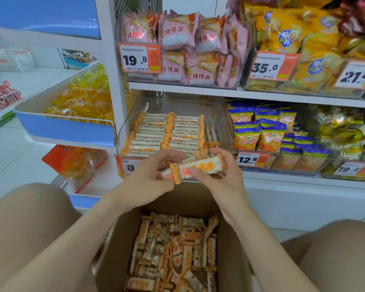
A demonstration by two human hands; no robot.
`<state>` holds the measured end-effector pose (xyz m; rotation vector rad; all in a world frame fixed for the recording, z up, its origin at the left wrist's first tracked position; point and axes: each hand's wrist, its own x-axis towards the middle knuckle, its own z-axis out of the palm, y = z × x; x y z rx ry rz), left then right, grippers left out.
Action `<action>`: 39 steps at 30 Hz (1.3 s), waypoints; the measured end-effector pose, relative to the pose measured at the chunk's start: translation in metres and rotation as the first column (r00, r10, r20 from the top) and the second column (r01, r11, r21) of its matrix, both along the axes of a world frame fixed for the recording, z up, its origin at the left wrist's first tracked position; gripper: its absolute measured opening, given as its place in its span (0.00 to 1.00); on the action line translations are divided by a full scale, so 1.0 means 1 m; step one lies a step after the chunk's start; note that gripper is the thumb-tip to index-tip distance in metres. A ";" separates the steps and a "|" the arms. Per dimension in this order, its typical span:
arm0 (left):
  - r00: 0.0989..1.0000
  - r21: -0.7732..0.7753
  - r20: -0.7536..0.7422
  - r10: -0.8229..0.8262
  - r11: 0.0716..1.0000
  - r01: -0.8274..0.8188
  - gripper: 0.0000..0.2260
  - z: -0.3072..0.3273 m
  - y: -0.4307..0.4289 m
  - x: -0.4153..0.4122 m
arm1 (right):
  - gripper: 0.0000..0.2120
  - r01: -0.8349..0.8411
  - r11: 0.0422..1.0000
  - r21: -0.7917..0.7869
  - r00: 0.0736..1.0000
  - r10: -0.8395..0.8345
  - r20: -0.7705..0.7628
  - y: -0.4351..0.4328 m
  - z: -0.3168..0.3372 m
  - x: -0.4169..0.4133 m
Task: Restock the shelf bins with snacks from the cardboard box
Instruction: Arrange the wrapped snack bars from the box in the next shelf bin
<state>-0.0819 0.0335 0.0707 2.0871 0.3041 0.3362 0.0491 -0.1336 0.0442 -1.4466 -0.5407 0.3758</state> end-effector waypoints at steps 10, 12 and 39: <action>0.998 0.010 0.036 -0.050 0.999 0.050 0.18 0.028 0.010 0.022 | 0.31 -0.157 0.901 -0.404 0.891 0.306 0.336 -0.011 0.033 0.032; 0.999 0.000 0.020 -0.025 1.000 0.025 0.17 0.031 0.017 0.029 | 0.25 -0.131 0.867 -0.480 0.847 0.349 0.400 -0.018 0.043 0.045; 0.830 0.573 -0.550 0.096 0.766 0.291 0.29 -0.019 0.089 0.186 | 0.17 0.574 0.336 -0.747 0.632 0.399 0.665 0.129 0.031 0.141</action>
